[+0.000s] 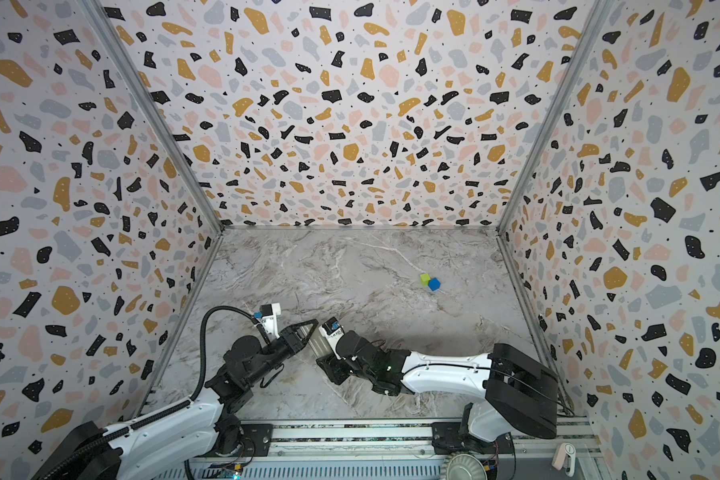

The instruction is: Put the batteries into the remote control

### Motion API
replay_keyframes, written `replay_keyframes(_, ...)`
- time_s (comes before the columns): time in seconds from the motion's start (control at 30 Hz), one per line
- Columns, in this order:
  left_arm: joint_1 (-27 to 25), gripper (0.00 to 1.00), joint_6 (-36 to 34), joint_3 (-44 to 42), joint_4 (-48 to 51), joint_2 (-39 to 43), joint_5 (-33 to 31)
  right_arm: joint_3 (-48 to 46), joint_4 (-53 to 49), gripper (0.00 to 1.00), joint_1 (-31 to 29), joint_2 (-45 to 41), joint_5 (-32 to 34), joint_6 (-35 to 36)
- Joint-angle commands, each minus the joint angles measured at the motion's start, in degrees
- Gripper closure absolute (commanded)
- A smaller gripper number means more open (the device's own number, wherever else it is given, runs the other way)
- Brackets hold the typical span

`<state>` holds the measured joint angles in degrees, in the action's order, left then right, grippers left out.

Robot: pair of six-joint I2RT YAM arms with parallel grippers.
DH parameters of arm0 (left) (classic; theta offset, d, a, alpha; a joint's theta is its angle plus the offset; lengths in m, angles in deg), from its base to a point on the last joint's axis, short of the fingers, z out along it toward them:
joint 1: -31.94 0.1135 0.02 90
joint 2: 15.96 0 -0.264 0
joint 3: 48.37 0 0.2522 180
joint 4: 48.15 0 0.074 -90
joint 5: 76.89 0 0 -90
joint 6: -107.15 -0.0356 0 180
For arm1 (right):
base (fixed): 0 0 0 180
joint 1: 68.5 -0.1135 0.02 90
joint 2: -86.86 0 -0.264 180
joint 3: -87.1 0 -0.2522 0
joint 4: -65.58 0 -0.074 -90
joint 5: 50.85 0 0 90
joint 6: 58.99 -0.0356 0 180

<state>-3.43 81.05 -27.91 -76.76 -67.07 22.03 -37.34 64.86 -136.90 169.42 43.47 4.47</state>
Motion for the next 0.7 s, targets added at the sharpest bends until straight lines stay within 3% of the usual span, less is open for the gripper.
replay_keyframes(0.0,-0.22,0.85,-1.21,1.9,-2.05,0.04,2.98,-1.74,0.19,0.86,1.16,-3.46,1.9,-0.36)
replay_keyframes(0.1,-0.22,0.52,-4.82,2.98,2.34,0.96,4.03,-3.14,-0.36,0.9,1.96,-5.46,2.19,0.07)
replay_keyframes(0.2,-0.24,0.28,-9.36,4.4,7.51,2.55,4.84,-4.53,-1.07,0.92,3.15,-8.27,1.76,1.55)
replay_keyframes(0.3,-0.2,0.11,-13.71,5.32,10.64,4.91,5.96,-6.3,-1.77,0.93,5.93,-12.25,-1.37,3.57)
replay_keyframes(0.43,-0.22,0.03,-17.86,5.99,7.64,6.46,11.62,-8.91,-0.64,0.93,9.87,-20.65,-9.35,8.2)
replay_keyframes(0.5,-0.69,0.02,-18.43,6.62,3.81,6.49,15.75,-9.62,0.65,0.93,12.03,-25.4,-16.84,10.15)
replay_keyframes(0.67,-6.09,0.0,-22.42,10.56,1.41,8.42,19.26,-9.27,0.81,0.94,12.99,-33.63,-24.87,13.08)
